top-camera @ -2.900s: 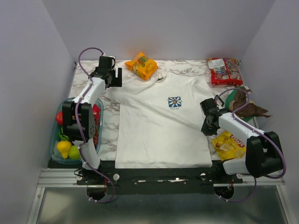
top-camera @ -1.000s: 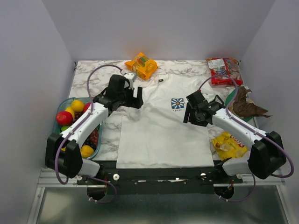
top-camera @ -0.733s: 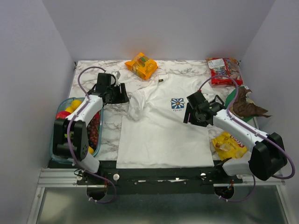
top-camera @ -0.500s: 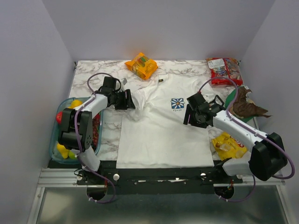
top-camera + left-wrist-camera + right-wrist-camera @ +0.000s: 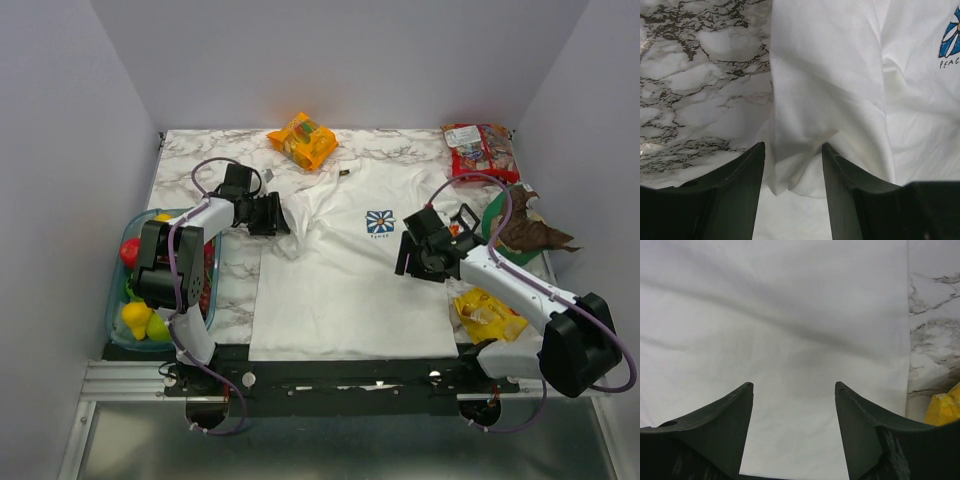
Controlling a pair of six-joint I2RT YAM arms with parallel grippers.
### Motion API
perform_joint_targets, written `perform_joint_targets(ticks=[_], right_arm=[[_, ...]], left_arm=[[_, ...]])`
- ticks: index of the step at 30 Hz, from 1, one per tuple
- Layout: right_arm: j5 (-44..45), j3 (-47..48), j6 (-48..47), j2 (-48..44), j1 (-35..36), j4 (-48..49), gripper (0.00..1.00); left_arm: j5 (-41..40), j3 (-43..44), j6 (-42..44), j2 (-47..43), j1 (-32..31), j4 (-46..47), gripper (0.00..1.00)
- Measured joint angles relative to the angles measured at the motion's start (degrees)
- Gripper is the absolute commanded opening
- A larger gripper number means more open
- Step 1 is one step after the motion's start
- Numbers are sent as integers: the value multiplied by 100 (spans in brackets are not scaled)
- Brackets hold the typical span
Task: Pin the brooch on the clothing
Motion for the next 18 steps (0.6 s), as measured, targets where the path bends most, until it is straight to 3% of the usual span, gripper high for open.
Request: perform_joint_targets(ticks=[15, 18], right_arm=[[-101, -374, 61, -302, 0, 42, 74], [-103, -378, 66, -332, 0, 44, 74]], left_arm=[[560, -59, -409, 203, 273, 715, 50], [684, -68, -457, 295, 269, 750, 29]])
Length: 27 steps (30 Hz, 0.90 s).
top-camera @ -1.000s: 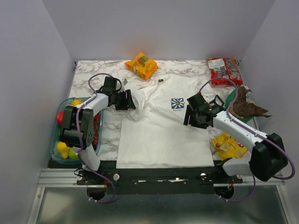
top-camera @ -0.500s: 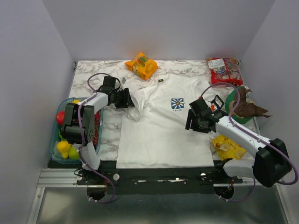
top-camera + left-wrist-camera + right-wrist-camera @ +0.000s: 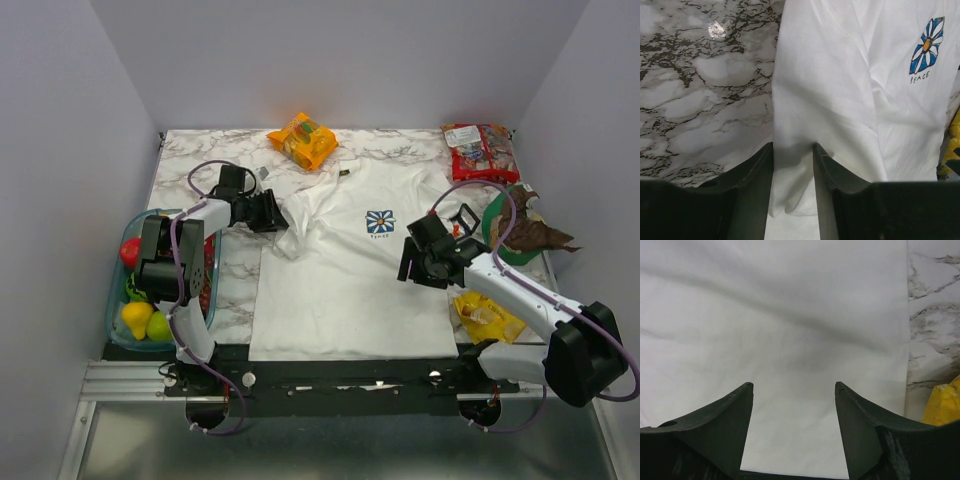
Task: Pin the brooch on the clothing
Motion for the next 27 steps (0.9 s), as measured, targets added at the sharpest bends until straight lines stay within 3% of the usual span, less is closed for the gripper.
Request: perform_joint_targets(ticks=[1, 4, 11, 20, 27], right_arm=[[0, -2, 2, -7, 0, -2, 74], [0, -7, 2, -24, 0, 0, 74], [7, -31, -2, 15, 0, 2, 74], [4, 105, -7, 372, 0, 50, 74], [4, 407, -33, 699, 0, 98, 74]], left_arm=[[35, 0, 2, 22, 0, 4, 13], [129, 0, -9, 59, 0, 11, 0], [-273, 573, 380, 57, -4, -610, 0], [-2186, 2194, 1314, 87, 13, -1473, 0], [-3412, 3156, 1808, 903, 50, -1799, 0]])
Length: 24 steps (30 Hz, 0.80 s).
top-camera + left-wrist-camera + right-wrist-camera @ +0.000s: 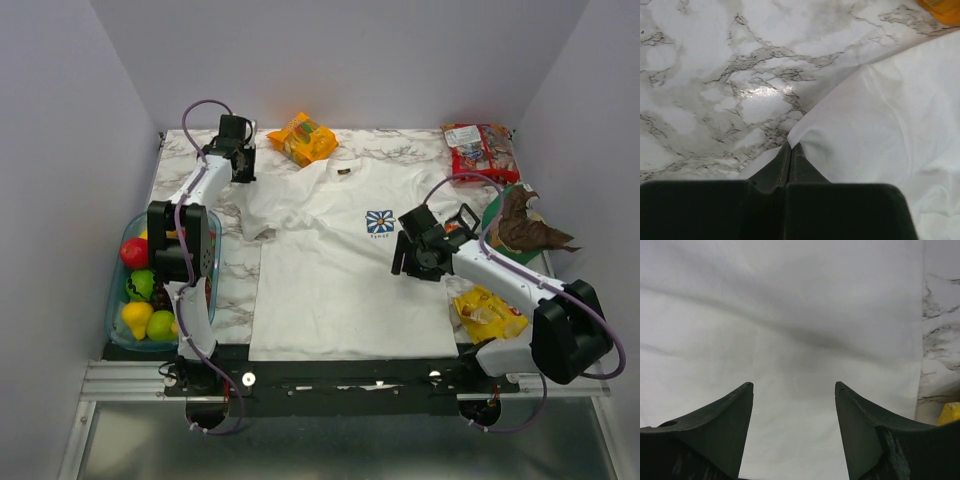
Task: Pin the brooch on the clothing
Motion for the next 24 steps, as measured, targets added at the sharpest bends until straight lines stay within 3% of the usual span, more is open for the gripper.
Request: perform_joint_targets(ticks=[7, 15, 18, 19, 20, 24], right_arm=[[57, 313, -17, 232, 0, 0, 80], [125, 1467, -280, 1045, -160, -79, 82], [85, 1926, -452, 1379, -396, -76, 82], [50, 2074, -516, 1497, -496, -87, 82], [13, 2234, -577, 1617, -614, -85, 82], [-225, 2944, -813, 2155, -1097, -68, 82]], left_arm=[[-721, 1362, 426, 1255, 9, -435, 0], [-1384, 2638, 752, 2144, 181, -861, 0], [-1412, 2699, 804, 2201, 289, -933, 27], [-1412, 2706, 811, 2205, 310, -957, 49], [-1412, 2708, 824, 2208, 330, -973, 59], [-1335, 2717, 739, 2208, 361, -981, 71]])
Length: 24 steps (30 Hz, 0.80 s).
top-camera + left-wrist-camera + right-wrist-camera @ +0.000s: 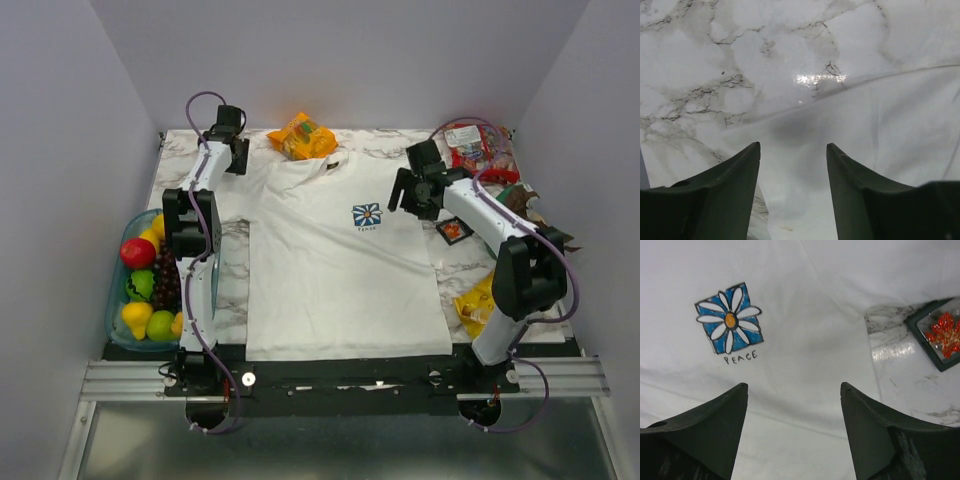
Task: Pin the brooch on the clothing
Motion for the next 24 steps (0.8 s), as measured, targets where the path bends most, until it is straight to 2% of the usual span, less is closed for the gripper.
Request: perform_joint_targets(ticks=[2, 9, 14, 18, 21, 24], right_arm=[[-210, 328, -72, 271, -238, 68, 82], [-610, 1425, -225, 1331, -925, 125, 82], [-793, 1875, -275, 1915, -1156, 63, 80], [-1062, 1941, -278, 2033, -1165, 70, 80], [-1252, 1818, -275, 2000, -1163, 184, 80], [-1379, 1707, -275, 1998, -1156, 234, 80]], left_arm=[[160, -2, -70, -7, -2, 2, 76], [664, -133, -481, -374, -142, 57, 77], [1357, -190, -848, -782, -483, 302, 75], [2144, 24, -1209, -708, -778, 496, 72], [2618, 254, -1523, -476, -968, 704, 66], [2815, 446, -1812, -188, -1088, 841, 64]])
